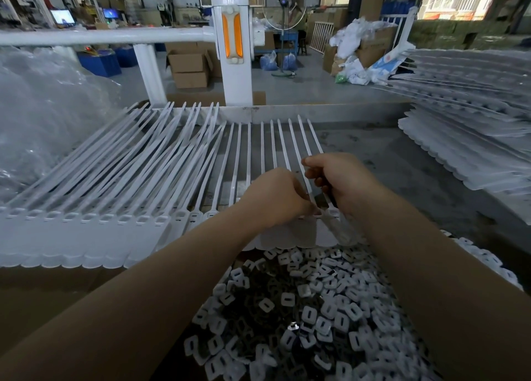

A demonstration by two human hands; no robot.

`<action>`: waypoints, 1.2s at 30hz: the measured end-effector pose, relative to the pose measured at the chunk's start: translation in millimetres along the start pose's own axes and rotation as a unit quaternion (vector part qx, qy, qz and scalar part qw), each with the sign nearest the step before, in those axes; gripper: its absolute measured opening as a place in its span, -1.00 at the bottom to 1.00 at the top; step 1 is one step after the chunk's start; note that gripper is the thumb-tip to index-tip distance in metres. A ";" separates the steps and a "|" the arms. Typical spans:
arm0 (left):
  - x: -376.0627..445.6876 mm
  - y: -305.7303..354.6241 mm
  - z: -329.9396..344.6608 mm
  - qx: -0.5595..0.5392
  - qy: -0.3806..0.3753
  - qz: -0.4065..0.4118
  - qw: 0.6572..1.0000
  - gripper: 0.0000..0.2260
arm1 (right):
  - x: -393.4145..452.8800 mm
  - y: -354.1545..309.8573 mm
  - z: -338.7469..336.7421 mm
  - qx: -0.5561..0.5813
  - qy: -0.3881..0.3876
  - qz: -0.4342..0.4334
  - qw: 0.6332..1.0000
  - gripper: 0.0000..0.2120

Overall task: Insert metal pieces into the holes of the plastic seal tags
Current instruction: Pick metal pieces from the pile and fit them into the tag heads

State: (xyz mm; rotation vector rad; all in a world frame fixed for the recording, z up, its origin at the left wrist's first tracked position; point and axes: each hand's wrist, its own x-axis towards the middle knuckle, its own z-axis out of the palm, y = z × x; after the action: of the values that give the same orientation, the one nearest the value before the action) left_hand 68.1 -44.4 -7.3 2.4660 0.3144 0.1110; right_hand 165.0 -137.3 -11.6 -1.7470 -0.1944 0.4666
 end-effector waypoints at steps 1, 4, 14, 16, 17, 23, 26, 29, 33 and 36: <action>-0.7 -1.2 -0.8 -0.002 0.000 0.008 1.000 -0.88 | 0.5 0.1 -0.2 -0.001 0.000 0.001 1.000 -0.89; -4.9 -8.0 -4.9 0.007 0.001 0.049 0.999 -0.91 | 1.8 0.2 -0.5 -0.006 -0.002 0.007 1.000 -0.88; -17.5 -12.1 -15.2 0.185 -0.021 0.221 0.957 -0.76 | 3.5 0.6 -1.1 0.000 -0.002 0.009 1.000 -0.85; -19.0 -8.5 -16.3 0.203 -0.013 0.219 0.954 -0.77 | 3.6 0.8 -1.2 -0.002 -0.002 0.011 1.000 -0.84; -20.1 -6.5 -16.5 0.200 -0.006 0.217 0.955 -0.78 | 3.6 0.8 -1.4 -0.002 -0.002 0.012 1.000 -0.84; -34.6 12.7 -7.3 0.049 -0.053 0.266 0.961 -0.81 | 7.4 -2.5 -2.8 0.036 -0.001 0.043 0.998 -0.88; -36.9 17.3 1.4 0.067 -0.080 0.290 0.951 -0.79 | 8.2 -2.5 -2.7 0.027 -0.008 0.040 0.999 -0.91; -36.3 16.3 7.3 0.081 -0.071 0.300 0.948 -0.82 | 7.6 -2.1 -3.5 0.029 -0.012 0.043 0.999 -0.92; -34.2 15.9 10.3 0.056 -0.057 0.288 0.954 -0.87 | 8.3 -3.5 -3.7 0.027 -0.006 0.043 0.999 -0.92; -31.3 15.4 10.3 0.017 -0.059 0.262 0.963 -0.89 | 9.3 -5.1 -3.2 0.024 -0.005 0.043 0.999 -0.91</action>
State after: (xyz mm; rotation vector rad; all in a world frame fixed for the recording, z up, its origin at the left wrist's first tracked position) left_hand 42.4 -70.2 -6.1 2.5182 -0.3967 0.1790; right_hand 175.4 -135.6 -8.1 -1.7111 -0.1142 0.5395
